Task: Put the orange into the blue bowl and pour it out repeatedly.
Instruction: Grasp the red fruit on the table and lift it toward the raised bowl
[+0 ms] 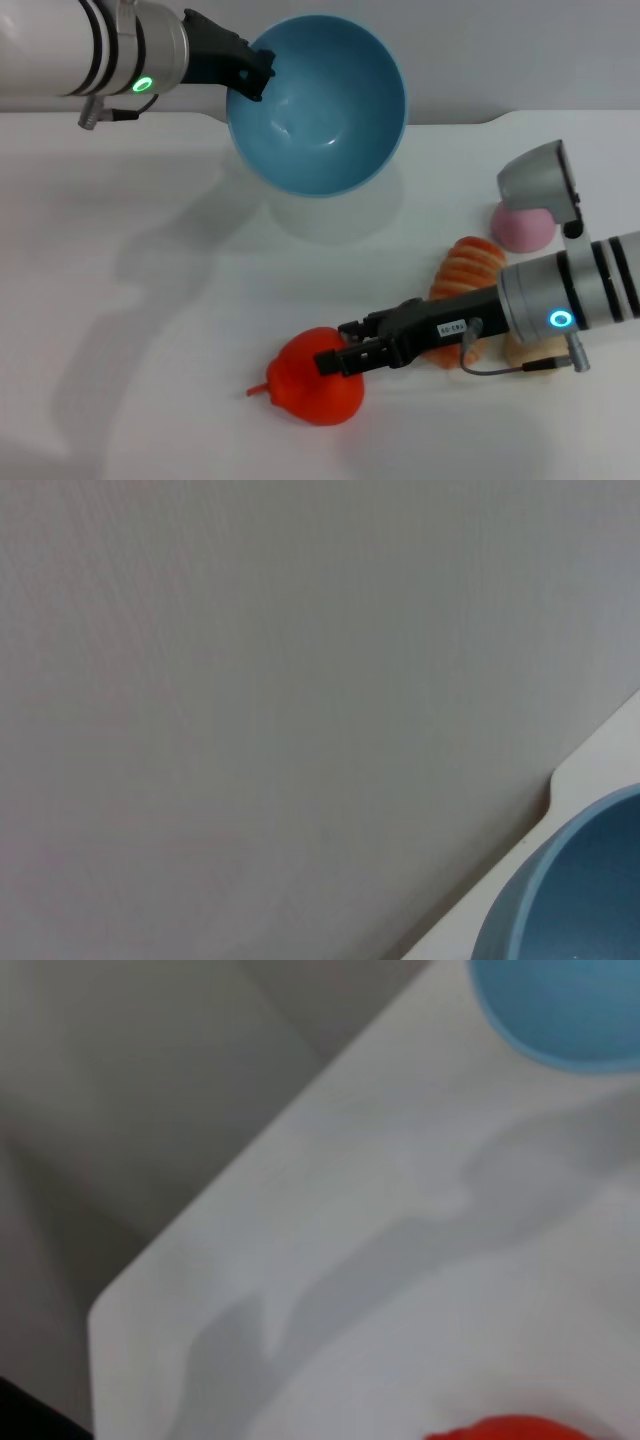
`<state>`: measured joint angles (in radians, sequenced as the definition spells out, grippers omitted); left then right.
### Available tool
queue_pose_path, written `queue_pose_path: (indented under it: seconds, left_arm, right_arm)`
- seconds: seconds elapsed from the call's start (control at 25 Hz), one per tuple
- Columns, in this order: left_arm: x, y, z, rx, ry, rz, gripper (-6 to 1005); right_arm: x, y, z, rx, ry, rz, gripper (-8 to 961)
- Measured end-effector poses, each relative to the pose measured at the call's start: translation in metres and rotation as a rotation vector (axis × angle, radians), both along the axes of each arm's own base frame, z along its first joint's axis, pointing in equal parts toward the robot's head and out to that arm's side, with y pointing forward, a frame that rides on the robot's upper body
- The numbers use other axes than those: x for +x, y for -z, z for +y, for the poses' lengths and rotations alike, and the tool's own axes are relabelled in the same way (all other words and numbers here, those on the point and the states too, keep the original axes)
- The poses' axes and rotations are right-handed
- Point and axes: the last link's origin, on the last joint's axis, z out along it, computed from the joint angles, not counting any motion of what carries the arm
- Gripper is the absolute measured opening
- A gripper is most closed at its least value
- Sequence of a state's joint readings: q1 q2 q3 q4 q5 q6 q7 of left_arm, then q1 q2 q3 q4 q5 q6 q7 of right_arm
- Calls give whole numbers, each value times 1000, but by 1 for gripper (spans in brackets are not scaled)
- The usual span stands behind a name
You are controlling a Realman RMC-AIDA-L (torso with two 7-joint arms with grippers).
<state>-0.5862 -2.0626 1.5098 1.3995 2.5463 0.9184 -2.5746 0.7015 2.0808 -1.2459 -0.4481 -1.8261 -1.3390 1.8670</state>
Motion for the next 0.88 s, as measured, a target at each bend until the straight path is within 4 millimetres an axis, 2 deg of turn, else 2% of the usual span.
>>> queue_pose_path:
  seconds: [0.48, 0.76, 0.88]
  left_arm:
    - [-2, 6, -4, -9, 2, 3, 0]
    - [-1, 10, -5, -8, 16, 7, 0]
    - [-1, 10, -5, -8, 16, 7, 0]
  right_arm:
    - [11, 14, -6, -4, 80, -30, 706]
    - [12, 15, -7, -5, -2, -60, 691]
    - [13, 14, -8, 1, -28, -62, 558]
